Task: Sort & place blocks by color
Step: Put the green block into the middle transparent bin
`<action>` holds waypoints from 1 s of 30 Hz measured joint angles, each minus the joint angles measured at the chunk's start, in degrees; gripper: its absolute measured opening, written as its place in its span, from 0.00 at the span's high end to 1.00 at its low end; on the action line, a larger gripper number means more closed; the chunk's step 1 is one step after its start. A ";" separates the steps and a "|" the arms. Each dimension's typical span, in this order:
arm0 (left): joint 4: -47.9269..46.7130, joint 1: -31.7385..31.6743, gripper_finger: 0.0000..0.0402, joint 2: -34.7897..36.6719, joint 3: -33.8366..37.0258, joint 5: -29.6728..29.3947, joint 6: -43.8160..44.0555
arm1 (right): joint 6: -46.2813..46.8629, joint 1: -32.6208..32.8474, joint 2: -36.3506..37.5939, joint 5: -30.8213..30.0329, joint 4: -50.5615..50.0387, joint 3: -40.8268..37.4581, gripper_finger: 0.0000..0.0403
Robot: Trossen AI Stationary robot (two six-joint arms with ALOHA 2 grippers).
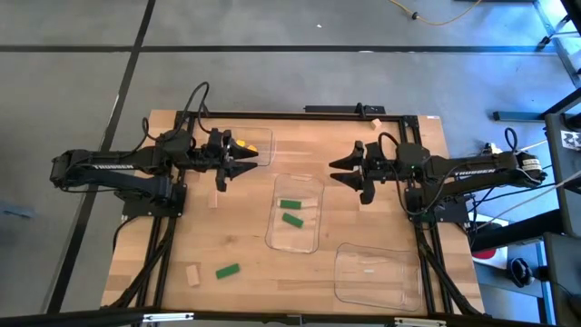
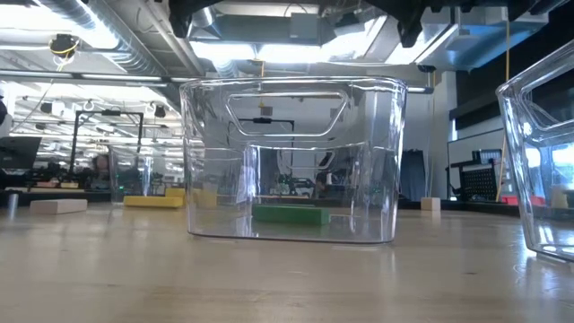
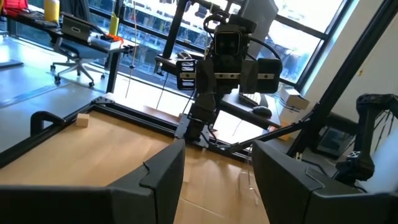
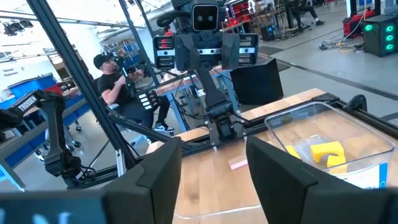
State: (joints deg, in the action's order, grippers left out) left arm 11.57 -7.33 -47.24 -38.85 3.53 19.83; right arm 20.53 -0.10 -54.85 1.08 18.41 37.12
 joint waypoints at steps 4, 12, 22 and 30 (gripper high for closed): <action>0.00 0.00 0.56 0.00 0.00 -0.02 -0.76 | 0.00 0.00 0.00 0.00 0.00 0.00 0.54; 0.00 0.00 0.55 0.00 0.00 -0.02 -0.89 | -0.02 0.00 0.00 0.00 0.00 0.00 0.54; 0.00 0.00 0.55 0.00 0.00 -0.02 -0.89 | -0.22 0.01 -0.02 0.00 0.00 0.00 0.54; -3.92 0.33 0.56 -0.65 -2.09 1.79 7.03 | -0.22 0.02 -0.02 -0.05 0.00 0.00 0.54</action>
State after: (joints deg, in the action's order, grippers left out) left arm 7.65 -7.00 -47.89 -40.94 5.32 26.86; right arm 20.32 -0.08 -54.87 1.03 18.41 37.12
